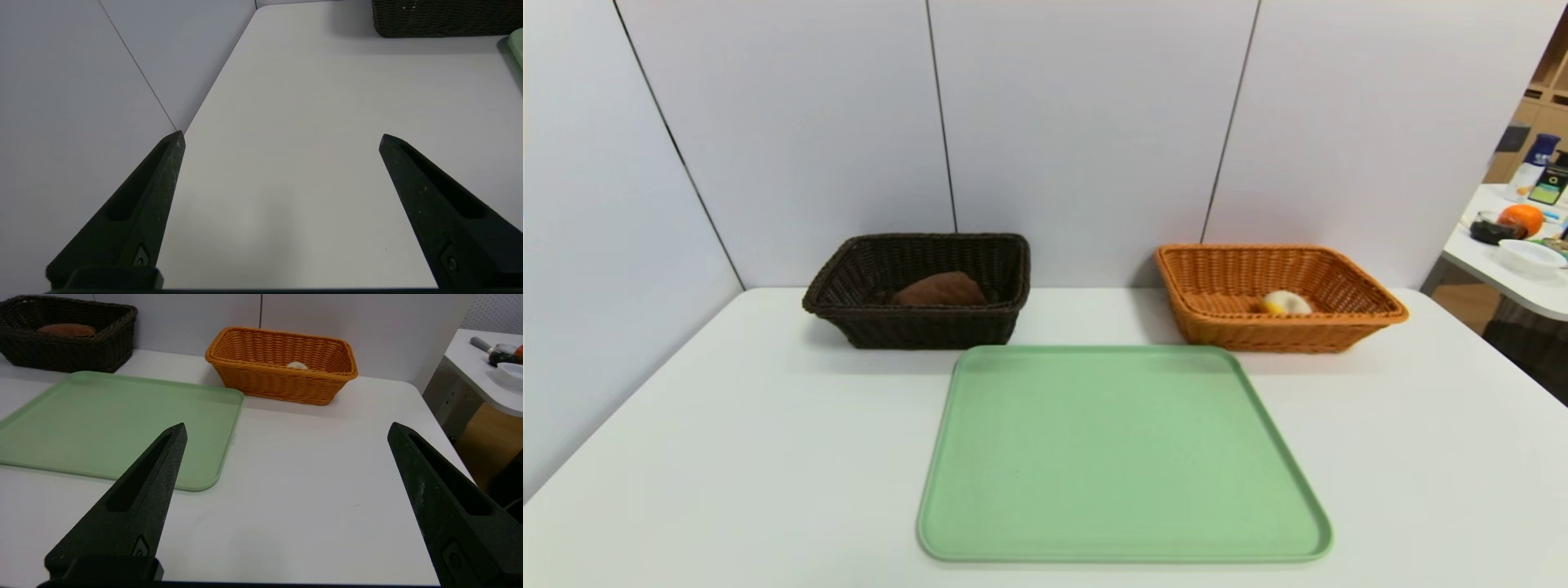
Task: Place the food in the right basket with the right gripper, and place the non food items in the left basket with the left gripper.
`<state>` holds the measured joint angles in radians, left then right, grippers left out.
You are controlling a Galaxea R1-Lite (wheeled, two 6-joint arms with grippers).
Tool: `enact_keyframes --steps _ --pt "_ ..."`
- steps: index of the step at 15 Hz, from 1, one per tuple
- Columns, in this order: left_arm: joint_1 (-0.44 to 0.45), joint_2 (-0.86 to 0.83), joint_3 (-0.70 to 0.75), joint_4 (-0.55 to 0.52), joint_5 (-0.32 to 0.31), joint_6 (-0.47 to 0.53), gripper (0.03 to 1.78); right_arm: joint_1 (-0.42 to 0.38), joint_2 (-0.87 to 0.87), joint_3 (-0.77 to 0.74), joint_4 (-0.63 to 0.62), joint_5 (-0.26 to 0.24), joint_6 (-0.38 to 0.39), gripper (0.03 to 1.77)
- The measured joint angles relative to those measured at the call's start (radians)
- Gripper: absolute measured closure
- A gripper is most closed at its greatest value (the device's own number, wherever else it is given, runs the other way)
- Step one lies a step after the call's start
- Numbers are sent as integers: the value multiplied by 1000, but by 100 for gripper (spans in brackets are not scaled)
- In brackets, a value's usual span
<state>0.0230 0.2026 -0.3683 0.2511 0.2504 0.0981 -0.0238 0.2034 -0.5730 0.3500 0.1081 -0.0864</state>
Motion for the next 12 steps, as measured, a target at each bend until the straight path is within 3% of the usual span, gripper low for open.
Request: enact_keyframes --steps 5,9,12 --pt "0 0 28 -34 -36 -6 12 3 -12 11 -33 -24 -2 10" --pt "0 -2 23 -46 -40 -12 12 19 -121 44 -34 23 -11 10" --pt "0 -5 25 -47 -35 -14 12 22 -178 83 -36 23 -14 10"
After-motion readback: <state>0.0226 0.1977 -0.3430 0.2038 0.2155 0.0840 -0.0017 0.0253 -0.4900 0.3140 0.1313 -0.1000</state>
